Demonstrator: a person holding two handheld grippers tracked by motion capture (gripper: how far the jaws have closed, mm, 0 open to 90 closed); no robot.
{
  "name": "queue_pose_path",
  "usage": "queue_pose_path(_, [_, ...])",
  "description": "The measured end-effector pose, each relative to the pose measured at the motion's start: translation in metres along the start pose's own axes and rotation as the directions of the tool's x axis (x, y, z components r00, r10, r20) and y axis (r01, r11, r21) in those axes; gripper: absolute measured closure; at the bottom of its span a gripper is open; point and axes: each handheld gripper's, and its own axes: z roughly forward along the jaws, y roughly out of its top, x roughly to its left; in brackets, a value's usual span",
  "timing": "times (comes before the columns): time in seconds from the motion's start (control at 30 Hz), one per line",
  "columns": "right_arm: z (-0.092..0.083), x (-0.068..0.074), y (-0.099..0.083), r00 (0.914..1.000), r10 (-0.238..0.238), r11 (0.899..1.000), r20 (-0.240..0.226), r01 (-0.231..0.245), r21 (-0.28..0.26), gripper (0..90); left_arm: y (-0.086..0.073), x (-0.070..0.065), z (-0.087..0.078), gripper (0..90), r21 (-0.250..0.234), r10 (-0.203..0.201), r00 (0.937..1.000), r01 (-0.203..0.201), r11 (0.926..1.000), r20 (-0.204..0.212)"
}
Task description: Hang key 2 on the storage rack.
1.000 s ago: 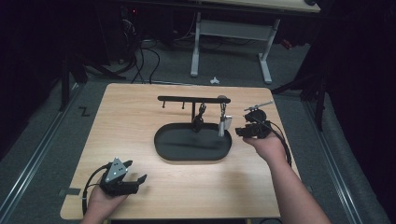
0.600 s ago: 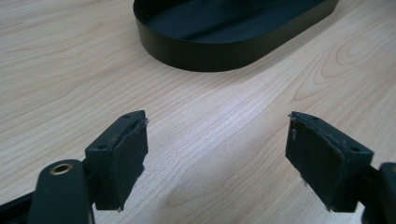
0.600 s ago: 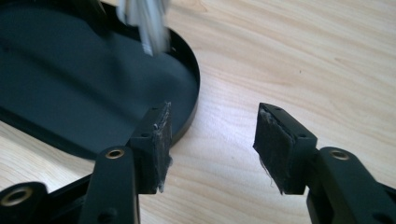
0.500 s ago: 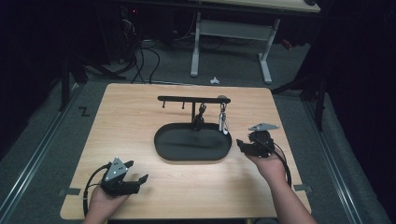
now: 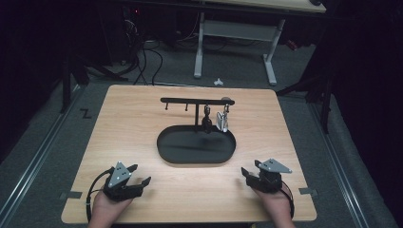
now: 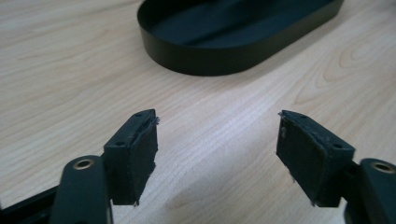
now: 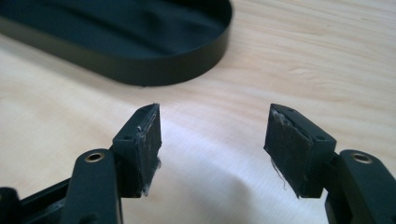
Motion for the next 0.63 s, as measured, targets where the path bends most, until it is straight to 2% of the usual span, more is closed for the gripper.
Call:
queue_pose_path(0.1, [-0.005,0.005,0.001,0.9999,-0.011,0.999,0.003,0.011,-0.032,28.2,0.013,-0.006,0.001,24.3,-0.025,-0.039,0.9991,0.039,0.9989,-0.013])
queue_pose_path(0.2, [-0.001,0.006,0.0,0.9998,-0.013,0.999,-0.014,0.012,-0.033,25.3,0.029,-0.019,0.005,23.8,-0.024,-0.027,0.9995,0.026,0.9994,-0.019])
queue_pose_path(0.23, [0.0,0.006,0.0,0.9998,-0.009,1.0,-0.016,0.009,-0.028,25.3,0.03,-0.021,0.007,23.8,-0.039,-0.044,0.9989,0.044,0.9983,-0.013])
queue_pose_path(0.3, [0.004,0.004,-0.002,0.9996,0.001,1.0,-0.028,-0.001,-0.016,23.4,0.021,-0.024,0.009,24.2,-0.064,-0.07,0.9974,0.069,0.9956,-0.017])
queue_pose_path(0.37, [0.005,0.004,-0.002,0.9994,0.015,1.0,-0.032,-0.015,-0.016,22.5,0.013,-0.024,0.012,26.3,-0.039,-0.066,0.9978,0.066,0.9971,-0.008])
queue_pose_path(0.43, [0.004,0.004,-0.003,0.9994,0.014,1.0,-0.031,-0.014,-0.022,21.4,0.013,-0.024,0.011,24.0,0.004,0.001,0.9995,-0.001,1.0,-0.033])
queue_pose_path(0.47, [0.004,0.005,-0.003,0.9995,0.015,1.0,-0.027,-0.016,-0.024,21.1,0.012,-0.022,0.009,23.9,-0.001,-0.002,0.9995,0.002,1.0,-0.03])
queue_pose_path(0.5, [0.003,0.005,-0.003,0.9997,0.01,1.0,-0.022,-0.011,-0.025,21.0,0.01,-0.02,0.008,24.2,-0.01,-0.032,0.9994,0.032,0.9994,-0.015])
queue_pose_path(0.57, [0.001,0.006,-0.003,0.9996,0.015,0.999,-0.024,-0.016,-0.028,21.1,0.009,-0.017,0.009,24.4,-0.02,-0.06,0.9982,0.06,0.998,-0.007])
queue_pose_path(0.63, [-0.001,0.006,-0.004,0.9997,0.019,0.999,-0.018,-0.019,-0.032,21.1,0.009,-0.017,0.011,24.0,-0.024,-0.052,0.9986,0.052,0.9984,-0.012])
